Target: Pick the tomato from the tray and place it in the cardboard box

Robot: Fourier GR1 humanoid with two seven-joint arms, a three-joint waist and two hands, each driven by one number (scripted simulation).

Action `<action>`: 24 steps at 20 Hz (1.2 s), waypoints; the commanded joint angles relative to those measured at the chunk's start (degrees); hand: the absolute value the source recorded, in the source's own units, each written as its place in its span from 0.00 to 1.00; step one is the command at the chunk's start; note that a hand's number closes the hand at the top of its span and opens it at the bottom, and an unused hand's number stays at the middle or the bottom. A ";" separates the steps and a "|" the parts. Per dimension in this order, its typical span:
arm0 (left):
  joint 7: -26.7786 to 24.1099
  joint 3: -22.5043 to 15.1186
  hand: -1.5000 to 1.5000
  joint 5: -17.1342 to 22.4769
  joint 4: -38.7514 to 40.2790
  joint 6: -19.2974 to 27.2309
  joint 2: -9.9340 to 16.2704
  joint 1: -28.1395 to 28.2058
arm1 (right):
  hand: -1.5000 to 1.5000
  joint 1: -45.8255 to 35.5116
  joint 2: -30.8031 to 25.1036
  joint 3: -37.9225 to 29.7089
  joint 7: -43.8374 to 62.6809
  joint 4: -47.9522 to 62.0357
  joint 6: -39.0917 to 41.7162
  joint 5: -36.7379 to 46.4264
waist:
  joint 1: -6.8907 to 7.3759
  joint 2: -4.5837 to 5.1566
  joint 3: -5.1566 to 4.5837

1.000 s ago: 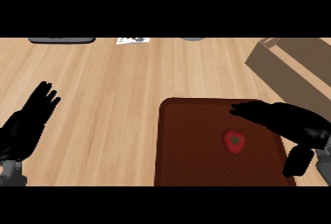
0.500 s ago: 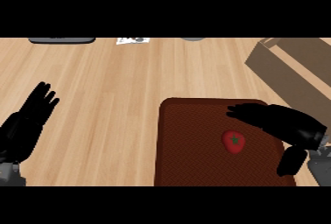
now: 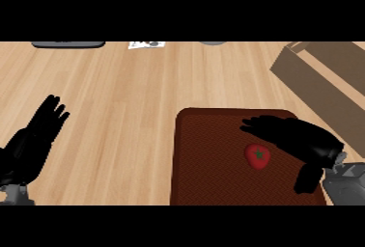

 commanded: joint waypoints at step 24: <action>1.56 6.21 0.50 -4.33 1.69 -5.41 -3.99 -1.75 | 0.00 -0.32 9.88 1.56 -2.04 9.27 -1.43 18.67 | 0.01 0.03 0.00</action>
